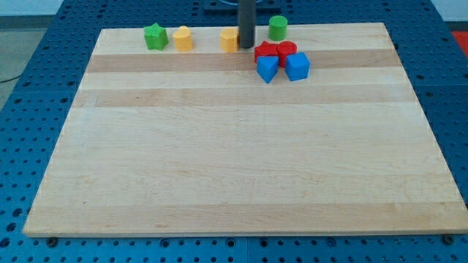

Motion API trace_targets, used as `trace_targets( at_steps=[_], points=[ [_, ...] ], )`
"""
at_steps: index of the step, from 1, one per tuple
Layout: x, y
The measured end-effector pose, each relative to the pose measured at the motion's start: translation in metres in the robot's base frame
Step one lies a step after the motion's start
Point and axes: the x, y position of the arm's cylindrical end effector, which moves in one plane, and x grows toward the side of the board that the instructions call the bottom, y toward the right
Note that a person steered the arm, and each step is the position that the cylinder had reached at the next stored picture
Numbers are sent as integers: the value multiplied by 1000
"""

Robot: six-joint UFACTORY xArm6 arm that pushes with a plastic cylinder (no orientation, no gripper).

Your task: Nudge the red circle a bit down

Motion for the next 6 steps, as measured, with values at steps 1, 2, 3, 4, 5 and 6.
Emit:
trace_targets(
  at_steps=[1, 2, 3, 4, 5, 6],
  points=[
    [-2, -29],
    [-2, -63],
    [-2, -91],
    [-2, -65],
    [-1, 2],
    [10, 69]
  ],
)
